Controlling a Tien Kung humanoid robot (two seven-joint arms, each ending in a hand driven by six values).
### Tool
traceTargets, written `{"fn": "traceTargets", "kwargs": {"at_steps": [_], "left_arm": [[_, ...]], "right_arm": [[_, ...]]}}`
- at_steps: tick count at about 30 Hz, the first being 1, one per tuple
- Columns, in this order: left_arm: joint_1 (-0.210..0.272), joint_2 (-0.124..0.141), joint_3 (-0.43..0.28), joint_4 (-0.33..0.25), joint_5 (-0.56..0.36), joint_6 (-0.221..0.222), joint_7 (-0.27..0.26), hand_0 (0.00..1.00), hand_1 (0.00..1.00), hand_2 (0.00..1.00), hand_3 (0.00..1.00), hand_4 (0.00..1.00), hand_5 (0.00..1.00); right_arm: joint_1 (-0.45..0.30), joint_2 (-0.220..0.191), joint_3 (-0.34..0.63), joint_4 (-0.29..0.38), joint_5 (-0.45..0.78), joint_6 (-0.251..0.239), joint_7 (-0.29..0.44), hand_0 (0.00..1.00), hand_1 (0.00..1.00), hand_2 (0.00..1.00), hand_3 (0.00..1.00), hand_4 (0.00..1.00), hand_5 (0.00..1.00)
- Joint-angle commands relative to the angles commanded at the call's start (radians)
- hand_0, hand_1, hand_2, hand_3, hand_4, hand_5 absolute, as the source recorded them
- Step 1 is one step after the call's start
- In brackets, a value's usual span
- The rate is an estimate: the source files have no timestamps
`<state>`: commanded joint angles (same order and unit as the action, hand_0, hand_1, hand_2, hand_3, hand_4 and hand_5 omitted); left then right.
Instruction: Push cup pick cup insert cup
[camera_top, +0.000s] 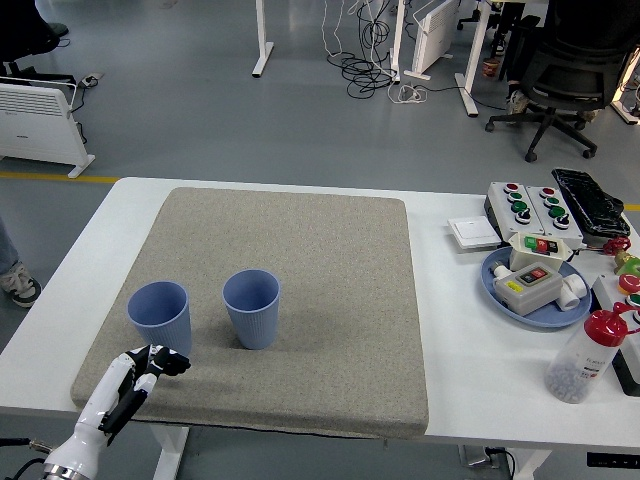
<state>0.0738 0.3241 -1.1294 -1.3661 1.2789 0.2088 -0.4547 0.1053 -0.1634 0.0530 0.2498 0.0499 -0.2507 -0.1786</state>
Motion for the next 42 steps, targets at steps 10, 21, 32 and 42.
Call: {"fn": "traceTargets", "kwargs": {"at_steps": [10, 21, 32, 42], "left_arm": [[-0.082, -0.012, 0.041, 0.106, 0.001, 0.0, -0.004, 0.62, 0.597, 0.553, 0.518, 0.57, 0.998], [-0.142, -0.022, 0.039, 0.181, 0.006, 0.001, -0.005, 0.668, 0.633, 0.583, 0.525, 0.569, 0.998], [-0.233, -0.068, 0.042, 0.265, -0.023, -0.027, 0.003, 0.741, 0.703, 0.654, 0.559, 0.571, 0.998], [-0.327, -0.12, 0.031, 0.379, -0.036, -0.048, 0.011, 0.755, 0.722, 0.671, 0.573, 0.571, 0.998]], "right_arm": [[0.002, 0.001, 0.002, 0.0, -0.004, 0.001, -0.002, 0.687, 0.615, 0.652, 0.57, 0.09, 0.487], [0.005, 0.002, -0.004, 0.001, 0.007, 0.001, 0.003, 0.687, 0.614, 0.65, 0.57, 0.088, 0.485], [0.008, 0.004, 0.004, 0.001, -0.008, 0.001, -0.001, 0.687, 0.613, 0.649, 0.569, 0.086, 0.484], [0.01, 0.004, 0.008, 0.002, -0.014, 0.001, -0.003, 0.687, 0.613, 0.649, 0.569, 0.086, 0.484]]}}
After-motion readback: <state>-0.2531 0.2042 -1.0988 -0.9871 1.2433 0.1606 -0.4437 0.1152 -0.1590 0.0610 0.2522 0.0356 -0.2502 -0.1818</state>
